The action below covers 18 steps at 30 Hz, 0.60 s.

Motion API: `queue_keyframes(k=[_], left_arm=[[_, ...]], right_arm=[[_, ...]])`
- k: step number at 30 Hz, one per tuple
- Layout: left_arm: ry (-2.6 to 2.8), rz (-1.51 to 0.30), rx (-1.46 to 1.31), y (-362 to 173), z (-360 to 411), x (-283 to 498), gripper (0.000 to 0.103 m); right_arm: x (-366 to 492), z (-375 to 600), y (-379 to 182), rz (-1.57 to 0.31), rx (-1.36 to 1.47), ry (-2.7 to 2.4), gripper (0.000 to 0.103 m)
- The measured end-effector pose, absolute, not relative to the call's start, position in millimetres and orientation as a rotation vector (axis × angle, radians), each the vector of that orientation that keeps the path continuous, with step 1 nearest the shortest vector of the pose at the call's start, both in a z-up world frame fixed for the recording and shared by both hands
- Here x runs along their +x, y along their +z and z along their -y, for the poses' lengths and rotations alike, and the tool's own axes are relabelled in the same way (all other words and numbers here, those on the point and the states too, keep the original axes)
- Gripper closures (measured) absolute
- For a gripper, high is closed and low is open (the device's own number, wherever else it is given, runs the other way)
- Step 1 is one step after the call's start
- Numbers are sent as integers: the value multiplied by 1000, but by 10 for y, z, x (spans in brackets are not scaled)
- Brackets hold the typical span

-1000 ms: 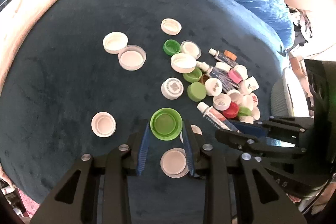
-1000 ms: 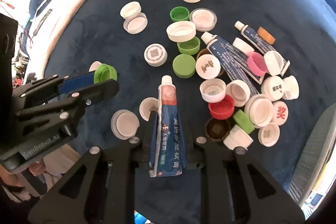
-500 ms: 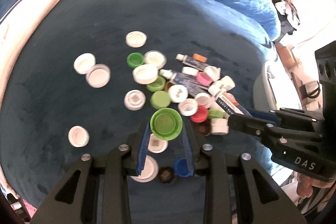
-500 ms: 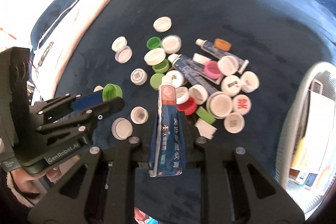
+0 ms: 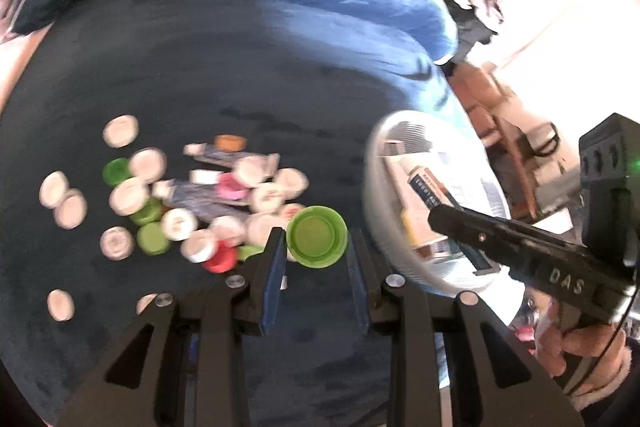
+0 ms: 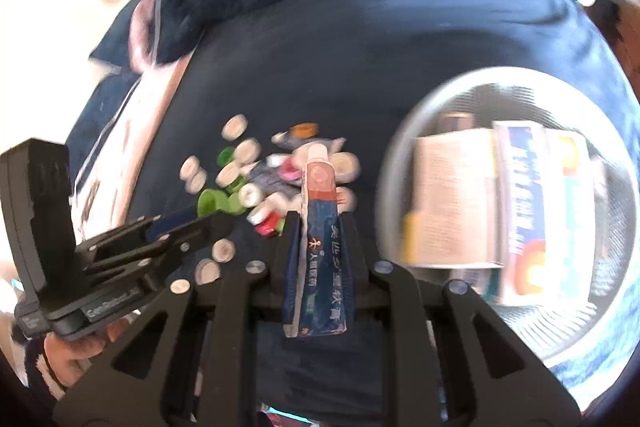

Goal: Organize objects
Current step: 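Carry the held tube and green cap over the white mesh basket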

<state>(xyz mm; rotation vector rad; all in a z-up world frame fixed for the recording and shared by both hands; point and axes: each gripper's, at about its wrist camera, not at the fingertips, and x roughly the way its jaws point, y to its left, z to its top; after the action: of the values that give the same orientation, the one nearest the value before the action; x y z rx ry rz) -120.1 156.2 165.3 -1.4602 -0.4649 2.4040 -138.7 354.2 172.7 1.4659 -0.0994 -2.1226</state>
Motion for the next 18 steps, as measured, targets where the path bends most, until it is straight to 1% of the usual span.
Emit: queue_keyframes(k=[4, 9, 13, 18], left_arm=[[2356, 442, -1436, 1694, -1863, -1255, 72], [2299, 422, -1428, 1699, -2186, -1310, 72], [2259, 409, -1425, 1695, -2416, -1341, 72], [2203, 406, -1434, 1706, -2683, -1448, 72]], right_arm=[[-1447, -4064, 1809, 238, 1453, -2244, 84], [-1486, -4618, 1914, 315, 1432, -2402, 84], [-1552, -4982, 1849, 391, 1458, -2487, 84], [-1602, -5034, 1772, 379, 1504, -2491, 84]])
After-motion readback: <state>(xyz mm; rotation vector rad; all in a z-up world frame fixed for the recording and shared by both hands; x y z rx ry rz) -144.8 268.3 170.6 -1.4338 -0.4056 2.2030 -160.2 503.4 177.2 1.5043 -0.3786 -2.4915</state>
